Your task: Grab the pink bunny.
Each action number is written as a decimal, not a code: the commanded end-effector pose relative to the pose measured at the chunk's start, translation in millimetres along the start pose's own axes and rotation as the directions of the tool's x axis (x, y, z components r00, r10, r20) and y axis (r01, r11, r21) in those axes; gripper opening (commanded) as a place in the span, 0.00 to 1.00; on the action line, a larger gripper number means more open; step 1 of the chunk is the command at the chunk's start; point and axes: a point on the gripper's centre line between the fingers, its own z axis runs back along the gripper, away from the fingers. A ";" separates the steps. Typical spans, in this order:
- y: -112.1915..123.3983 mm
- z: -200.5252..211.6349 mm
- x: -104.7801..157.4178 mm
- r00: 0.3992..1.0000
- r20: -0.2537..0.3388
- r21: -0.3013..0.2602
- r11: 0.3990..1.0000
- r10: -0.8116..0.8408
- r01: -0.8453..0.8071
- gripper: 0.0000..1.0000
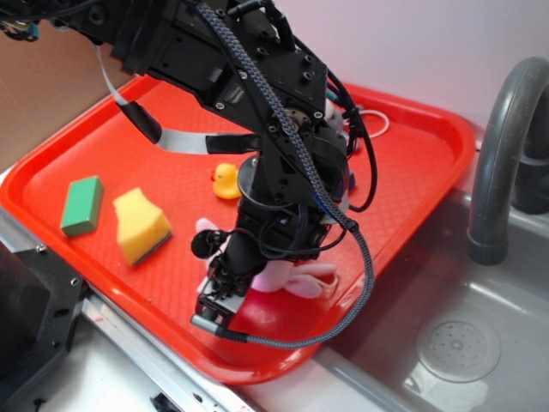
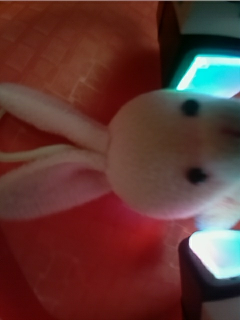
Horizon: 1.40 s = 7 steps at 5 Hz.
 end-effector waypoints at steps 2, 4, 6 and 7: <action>4.4 61.8 -86.3 0.837 0.217 -0.025 0.860 0.502 -0.509 0.00; -5.8 111.0 -138.5 0.484 0.199 -0.236 0.521 0.852 -0.820 0.00; 10.2 143.8 -152.5 0.160 0.200 -0.328 0.220 0.967 -0.919 0.00; 22.8 142.5 -151.6 0.170 0.287 -0.312 0.259 0.943 -0.914 0.00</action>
